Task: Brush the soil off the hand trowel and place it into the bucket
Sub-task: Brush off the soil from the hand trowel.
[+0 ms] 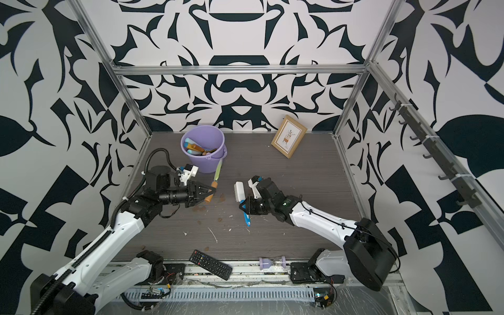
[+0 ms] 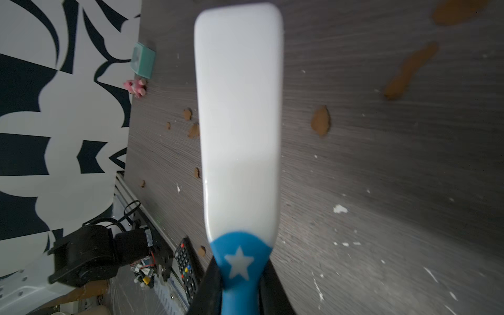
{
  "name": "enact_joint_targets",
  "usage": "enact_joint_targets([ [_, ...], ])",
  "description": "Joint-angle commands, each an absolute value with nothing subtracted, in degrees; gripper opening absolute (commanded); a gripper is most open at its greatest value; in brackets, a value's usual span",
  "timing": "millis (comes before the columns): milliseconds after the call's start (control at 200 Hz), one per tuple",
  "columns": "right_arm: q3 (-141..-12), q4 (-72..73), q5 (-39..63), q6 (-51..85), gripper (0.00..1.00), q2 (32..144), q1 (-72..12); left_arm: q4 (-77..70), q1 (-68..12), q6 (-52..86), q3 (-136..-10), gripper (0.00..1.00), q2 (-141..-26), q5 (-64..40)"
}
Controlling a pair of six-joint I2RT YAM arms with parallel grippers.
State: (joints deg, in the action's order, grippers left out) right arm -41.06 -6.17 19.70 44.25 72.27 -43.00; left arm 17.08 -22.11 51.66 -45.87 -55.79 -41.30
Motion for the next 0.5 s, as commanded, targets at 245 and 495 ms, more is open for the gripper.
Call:
enact_joint_targets([
  [245,-47.45,14.7,28.3,43.59,0.0,67.37,-43.17,-1.37,-21.71,58.53,-38.67,0.0,-54.45,-49.6],
  [495,-50.63,28.8,33.39,49.81,0.0,78.27,-43.16,-30.66,-21.66,77.01,-27.54,0.0,-55.97,-51.73],
])
